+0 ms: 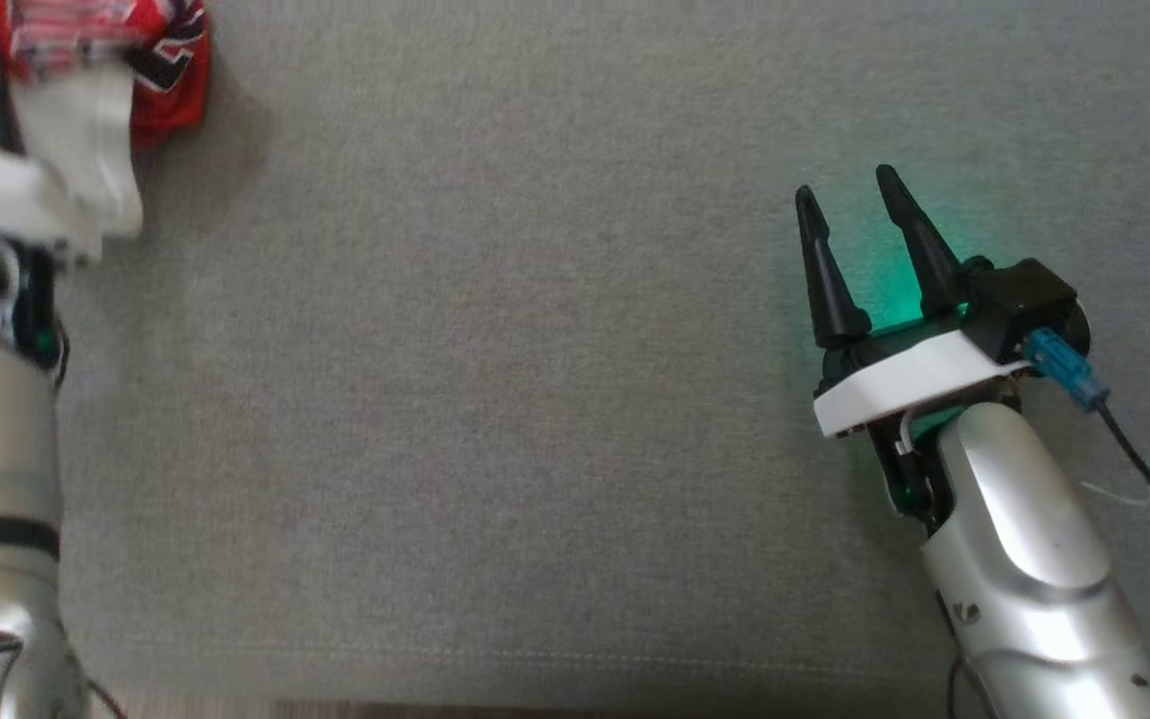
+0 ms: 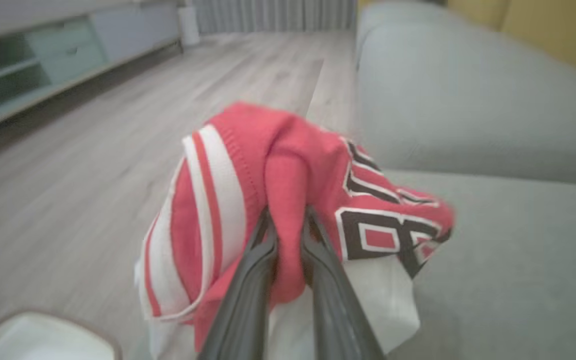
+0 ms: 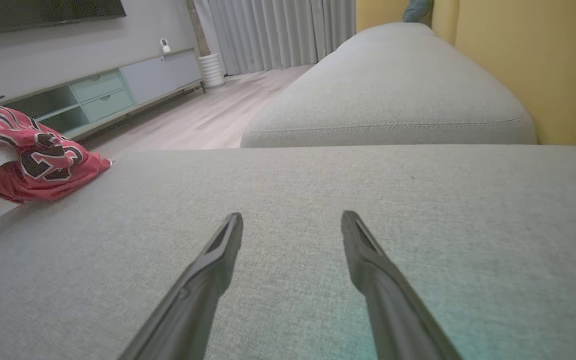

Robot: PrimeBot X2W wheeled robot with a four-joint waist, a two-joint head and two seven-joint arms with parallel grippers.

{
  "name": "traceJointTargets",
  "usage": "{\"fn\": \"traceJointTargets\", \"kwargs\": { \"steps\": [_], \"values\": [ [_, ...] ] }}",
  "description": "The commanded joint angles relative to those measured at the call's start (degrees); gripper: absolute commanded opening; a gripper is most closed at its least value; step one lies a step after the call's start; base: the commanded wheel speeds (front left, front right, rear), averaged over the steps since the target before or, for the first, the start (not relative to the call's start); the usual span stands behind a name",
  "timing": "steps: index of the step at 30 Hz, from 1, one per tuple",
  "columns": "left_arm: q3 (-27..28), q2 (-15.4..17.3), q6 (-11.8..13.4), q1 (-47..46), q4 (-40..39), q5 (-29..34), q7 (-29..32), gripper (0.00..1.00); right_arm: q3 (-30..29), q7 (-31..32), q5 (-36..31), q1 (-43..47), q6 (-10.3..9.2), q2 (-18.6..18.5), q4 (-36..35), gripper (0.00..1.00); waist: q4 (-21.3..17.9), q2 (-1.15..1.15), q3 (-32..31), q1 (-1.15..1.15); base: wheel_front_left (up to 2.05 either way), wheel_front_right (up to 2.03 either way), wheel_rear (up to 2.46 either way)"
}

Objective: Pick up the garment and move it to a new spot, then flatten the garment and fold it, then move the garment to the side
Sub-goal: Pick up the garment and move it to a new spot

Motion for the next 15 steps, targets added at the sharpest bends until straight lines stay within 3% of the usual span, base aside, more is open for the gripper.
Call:
{"fn": "traceJointTargets", "kwargs": {
  "steps": [1, 7, 15],
  "values": [
    [-0.66, 1.78, -0.25, -2.60, -5.69, 0.91, -0.75, 0.00, 1.39, -0.63, 1.64, 1.69, 0.37, 0.89, -1.51, 1.00, -2.10, 0.00, -3.05, 0.00, 0.00, 0.00, 0.00],
    [-4.31, -2.99, -0.62, -2.16, -13.51, 0.88, -0.75, 0.00, 3.11, -0.63, 4.43, 2.46, 0.37, 0.89, -1.56, 1.00, -5.89, 0.00, -6.36, 0.00, 0.00, 0.00, 0.00],
    [-9.39, -11.10, -0.85, -0.11, -22.07, -3.94, -0.76, 0.00, 4.17, -0.63, 6.69, 3.87, 0.37, 0.89, -1.51, 1.00, -12.82, 0.00, -8.56, 0.00, 0.00, 0.00, 0.00]
  ]
}}
